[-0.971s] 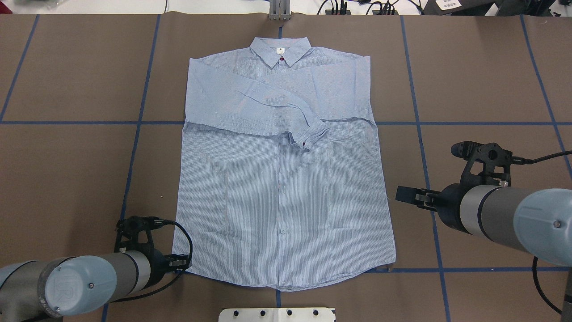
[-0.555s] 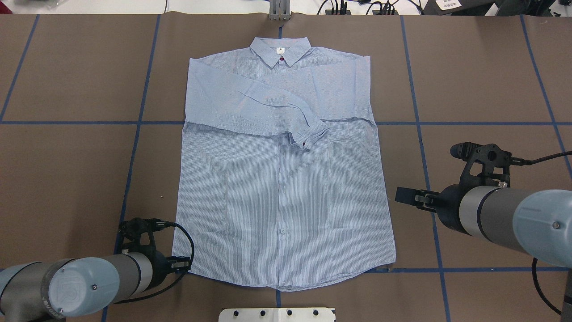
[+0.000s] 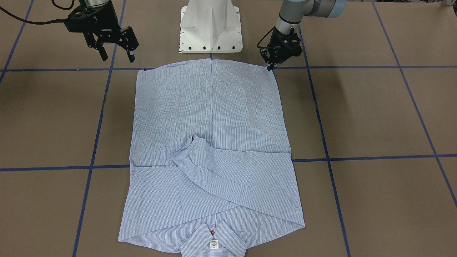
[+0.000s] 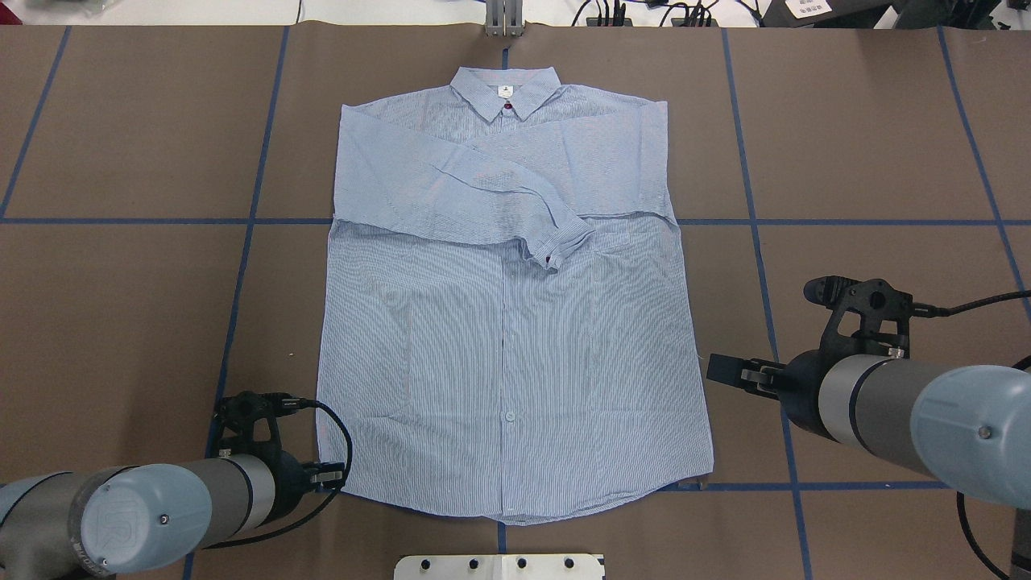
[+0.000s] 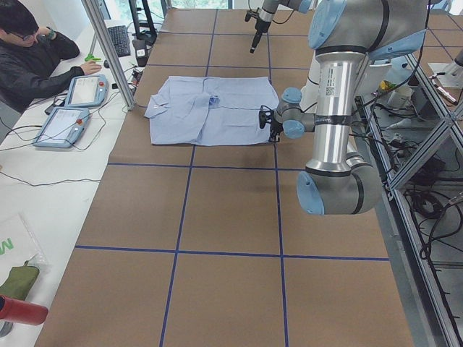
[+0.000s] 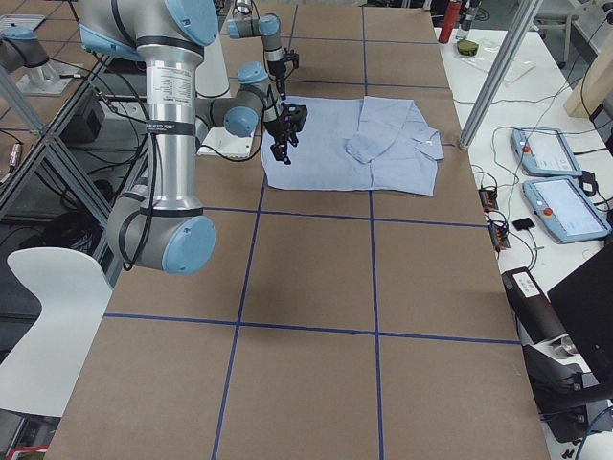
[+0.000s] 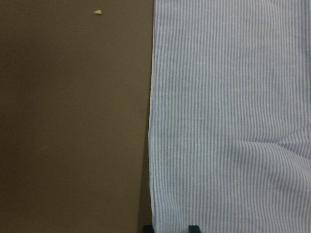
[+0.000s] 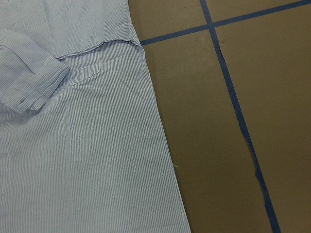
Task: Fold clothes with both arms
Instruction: 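Align both grippers at the hem corners and grasp the hem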
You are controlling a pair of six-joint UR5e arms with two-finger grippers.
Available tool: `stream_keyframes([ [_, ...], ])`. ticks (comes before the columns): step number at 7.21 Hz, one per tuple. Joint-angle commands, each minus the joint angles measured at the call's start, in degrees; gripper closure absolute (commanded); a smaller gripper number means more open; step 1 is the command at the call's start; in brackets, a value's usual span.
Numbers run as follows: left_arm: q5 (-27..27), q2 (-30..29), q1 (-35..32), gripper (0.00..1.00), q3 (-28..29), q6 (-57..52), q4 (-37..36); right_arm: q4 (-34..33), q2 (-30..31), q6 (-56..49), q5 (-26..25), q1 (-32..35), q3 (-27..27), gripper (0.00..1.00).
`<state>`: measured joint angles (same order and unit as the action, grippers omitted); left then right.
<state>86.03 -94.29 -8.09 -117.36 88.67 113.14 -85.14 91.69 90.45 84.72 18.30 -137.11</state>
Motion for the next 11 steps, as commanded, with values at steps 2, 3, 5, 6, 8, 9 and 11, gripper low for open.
stream_keyframes([
  [2, -0.1, 0.0, 0.0, 1.0, -0.7, 0.0, 0.1, 12.9, 8.2, 2.4, -3.1, -4.0, 1.0, 0.0],
  [3, -0.4, 0.0, 0.2, 1.0, -0.7, -0.1, 0.2, 18.7, 10.7, 5.1, -6.1, -5.8, 3.3, 0.0],
  [5, -1.5, -0.2, 0.4, 1.0, -0.8, -0.2, 0.2, 25.7, 11.8, 8.3, -10.5, -9.0, 8.9, 0.02],
  [6, -2.4, -0.3, 0.7, 1.0, -1.0, -0.2, 0.2, 25.7, 12.6, 11.3, -13.8, -11.7, 9.2, 0.07],
  [8, -3.8, -0.2, 1.1, 1.0, -2.5, -0.2, 0.2, 24.9, 12.5, 18.4, -15.4, -15.4, 9.3, 0.37],
  [9, -3.9, -0.2, 1.2, 1.0, -2.8, -0.2, 0.2, 24.8, 12.3, 18.6, -15.5, -16.0, 10.0, 0.46],
  [11, -3.9, -0.2, 1.5, 1.0, -3.3, -0.2, 0.2, 24.8, 10.1, 19.1, -17.5, -17.5, 13.1, 0.54],
])
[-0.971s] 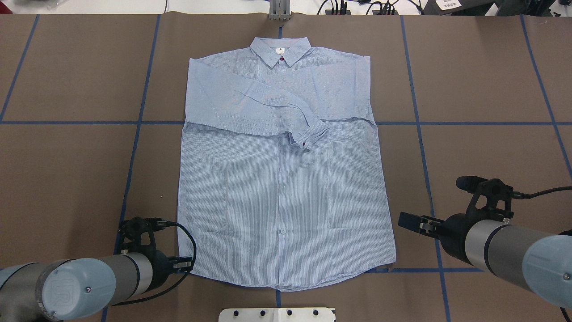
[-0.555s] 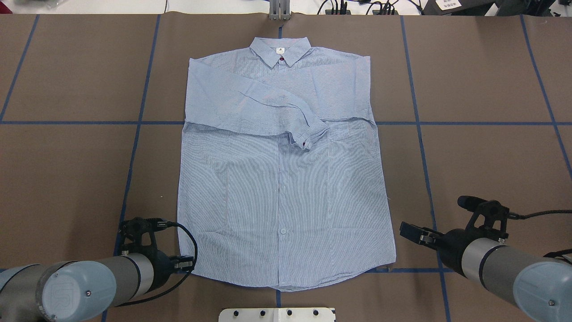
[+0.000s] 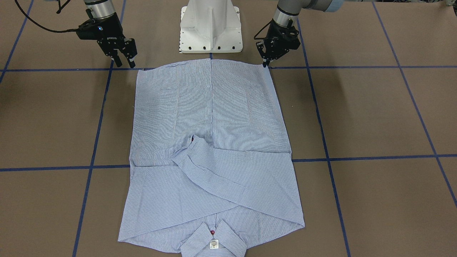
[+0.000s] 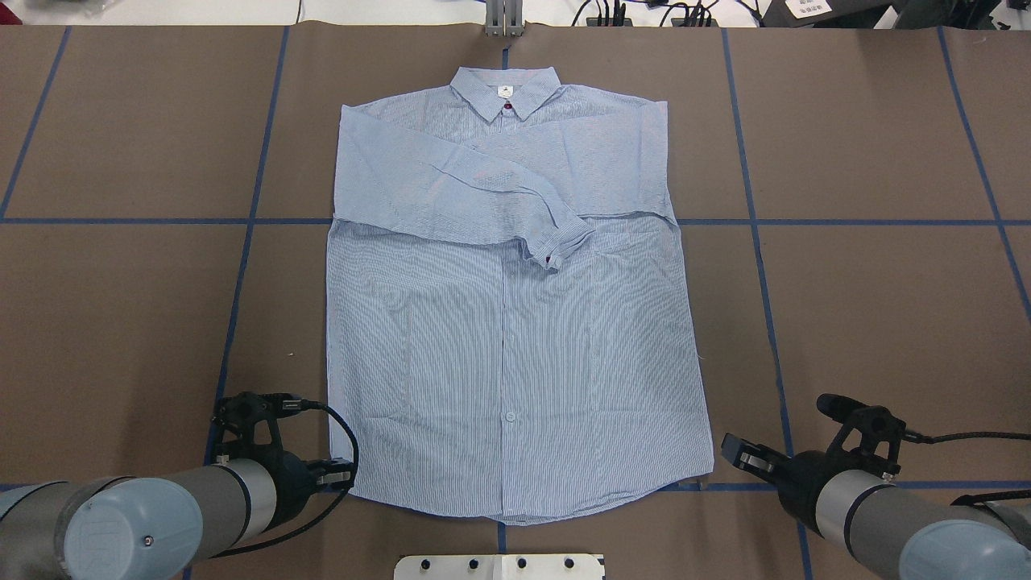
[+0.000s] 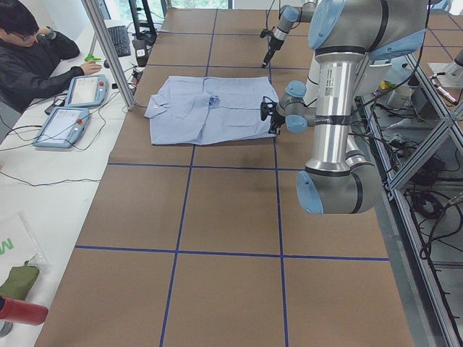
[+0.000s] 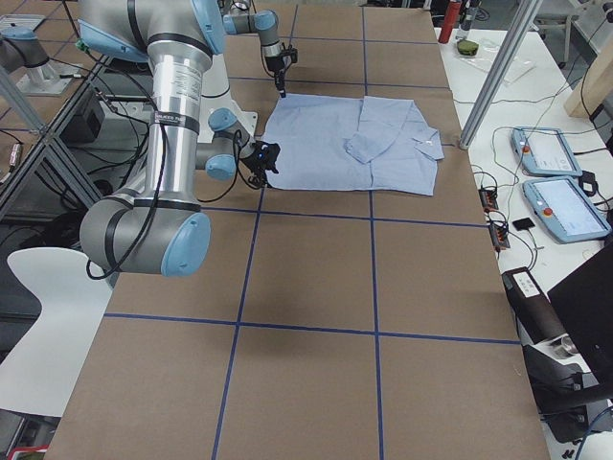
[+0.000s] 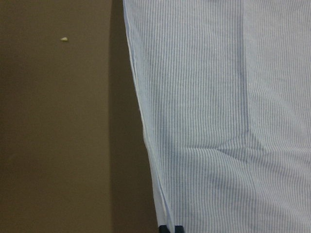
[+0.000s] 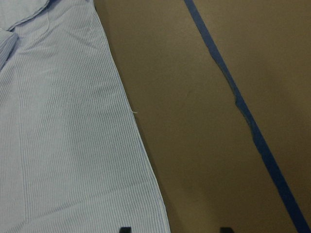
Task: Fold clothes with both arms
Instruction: 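Align both grippers at the hem corners and grasp the hem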
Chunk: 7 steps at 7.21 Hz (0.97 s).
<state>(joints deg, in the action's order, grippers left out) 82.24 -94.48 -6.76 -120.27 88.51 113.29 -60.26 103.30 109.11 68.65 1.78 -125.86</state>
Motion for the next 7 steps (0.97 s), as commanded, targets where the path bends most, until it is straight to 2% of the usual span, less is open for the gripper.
stream_keyframes([
  [1, -0.1, 0.1, 0.2, 1.0, -0.4, 0.1, 0.0, 0.0, -2.7, 0.5, -1.5, -1.2, 3.2, 0.57],
  [6, -0.1, 0.2, 0.1, 1.0, -0.5, 0.1, -0.1, -0.6, -5.0, 0.5, -3.3, -3.4, 5.7, 0.55],
  [7, -0.1, 0.3, 0.1, 1.0, -0.5, 0.1, -0.1, -4.0, -8.3, 0.4, -3.2, -3.4, 5.8, 0.55],
])
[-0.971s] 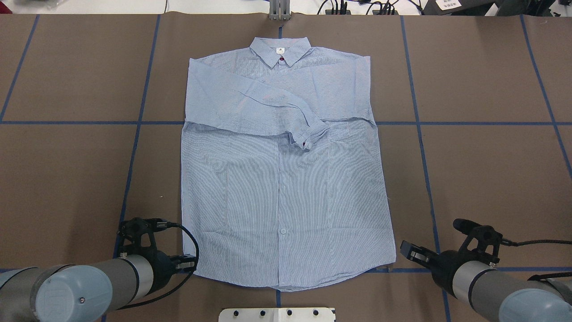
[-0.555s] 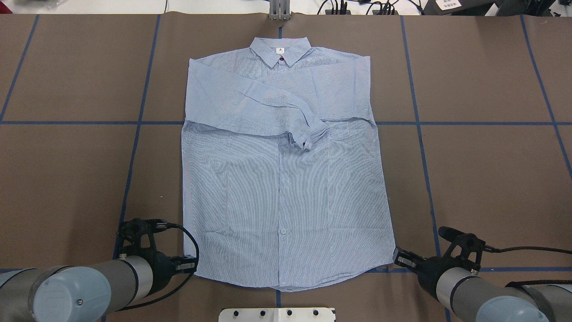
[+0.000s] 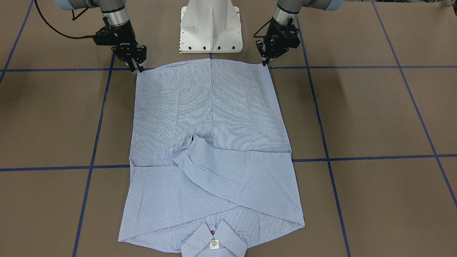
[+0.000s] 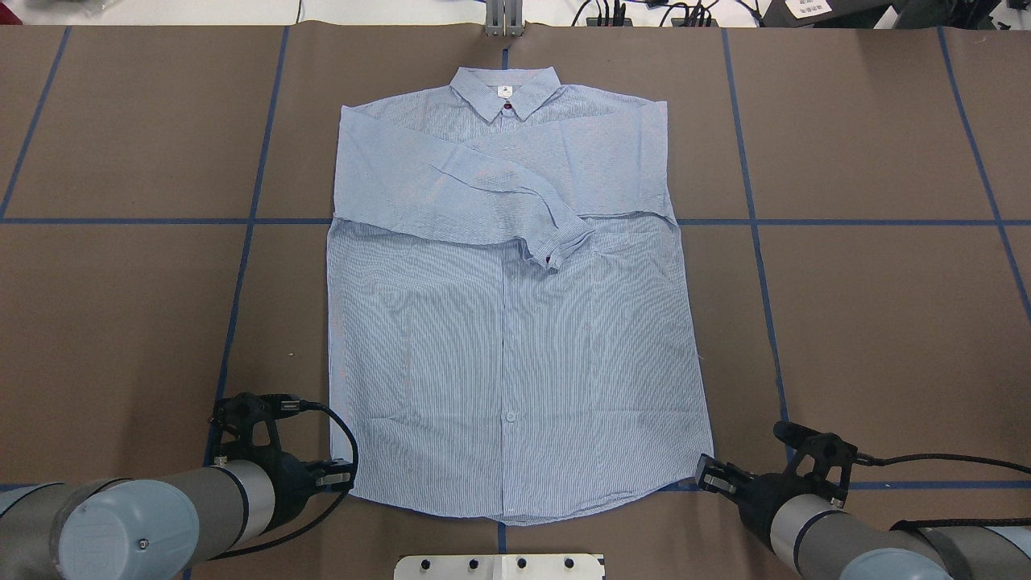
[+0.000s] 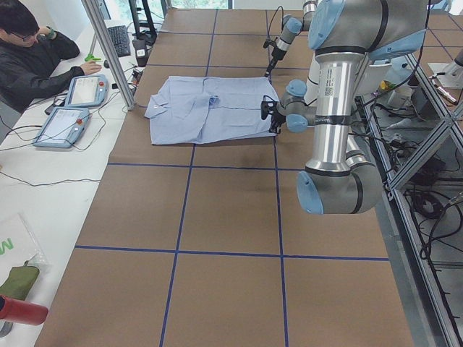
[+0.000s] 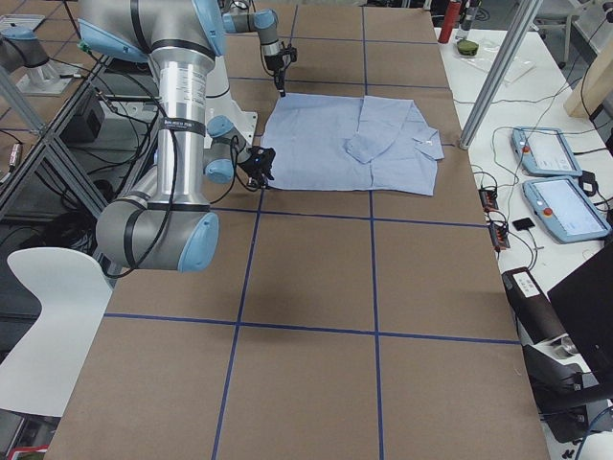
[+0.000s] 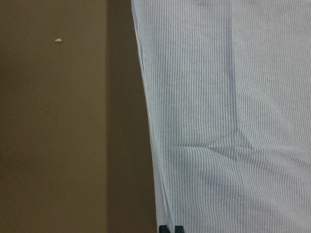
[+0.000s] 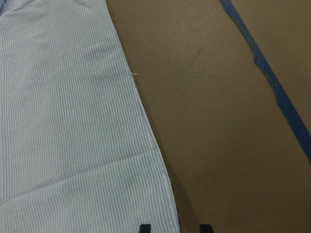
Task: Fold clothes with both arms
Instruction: 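Align both grippers at the hem corners and grasp the hem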
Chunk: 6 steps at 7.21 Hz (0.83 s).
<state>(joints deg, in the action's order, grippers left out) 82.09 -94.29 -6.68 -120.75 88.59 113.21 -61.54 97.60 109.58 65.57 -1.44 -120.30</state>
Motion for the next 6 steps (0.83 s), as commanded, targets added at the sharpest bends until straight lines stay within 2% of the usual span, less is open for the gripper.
stream_keyframes([
  [1, 0.0, 0.1, 0.0, 1.0, 0.0, 0.0, 0.0, -6.6, -5.0, -0.1, -0.2, -0.2, 0.2, 0.55],
  [5, 0.0, 0.2, 0.0, 1.0, 0.0, 0.1, 0.0, -6.1, -2.0, -0.3, -0.3, 0.5, -0.4, 0.55],
  [6, 0.0, 0.2, 0.0, 1.0, 0.0, 0.1, 0.0, -6.1, -2.2, -0.3, -0.3, 0.3, -0.3, 0.59],
])
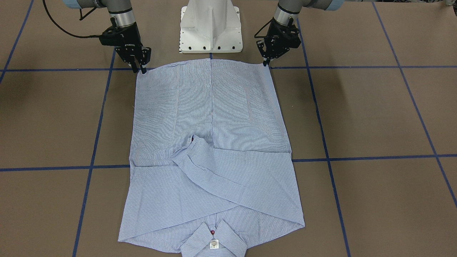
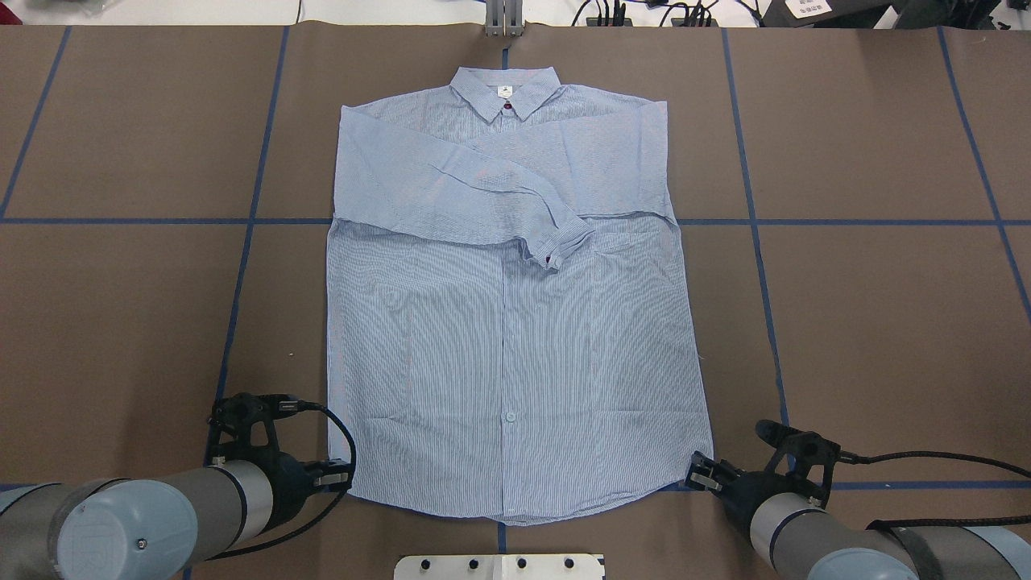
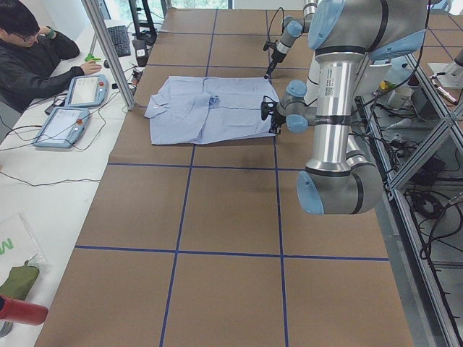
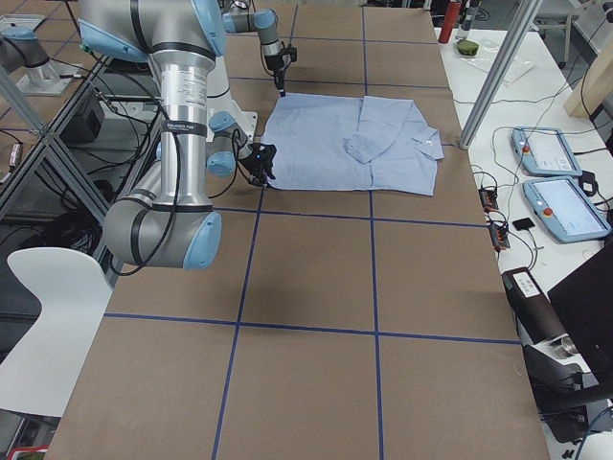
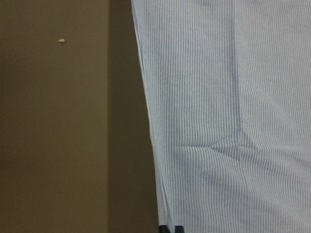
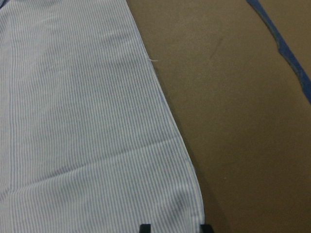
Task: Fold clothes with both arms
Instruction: 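Align both grippers at the hem corners and grasp the hem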
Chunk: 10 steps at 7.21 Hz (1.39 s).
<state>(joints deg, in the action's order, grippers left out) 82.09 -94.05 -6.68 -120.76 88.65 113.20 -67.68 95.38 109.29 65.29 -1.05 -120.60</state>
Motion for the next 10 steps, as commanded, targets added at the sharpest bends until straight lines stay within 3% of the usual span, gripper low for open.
stream_keyframes([
  [1, 0.0, -0.1, -0.1, 1.0, -0.2, 0.0, 0.0, 0.0, 0.1, 0.0, 0.0, -0.2, 0.1, 0.73],
  [4, 0.0, 0.2, -0.1, 1.0, -1.0, -0.1, 0.0, 0.0, 0.0, -0.2, 0.0, -0.2, 0.4, 0.76],
  [6, 0.0, 0.2, -0.1, 1.0, -1.2, -0.1, 0.0, -0.1, -0.7, -0.2, -0.2, -0.3, 0.4, 1.0],
  [8, 0.0, 0.1, -0.1, 1.0, -1.4, -0.1, 0.0, -0.1, -0.1, -0.1, -0.3, -0.1, 0.2, 1.0],
  [10, 0.5, 0.4, -0.1, 1.0, -5.3, -0.1, -0.2, -1.5, 3.1, -0.4, 0.0, 0.5, -8.2, 1.0],
])
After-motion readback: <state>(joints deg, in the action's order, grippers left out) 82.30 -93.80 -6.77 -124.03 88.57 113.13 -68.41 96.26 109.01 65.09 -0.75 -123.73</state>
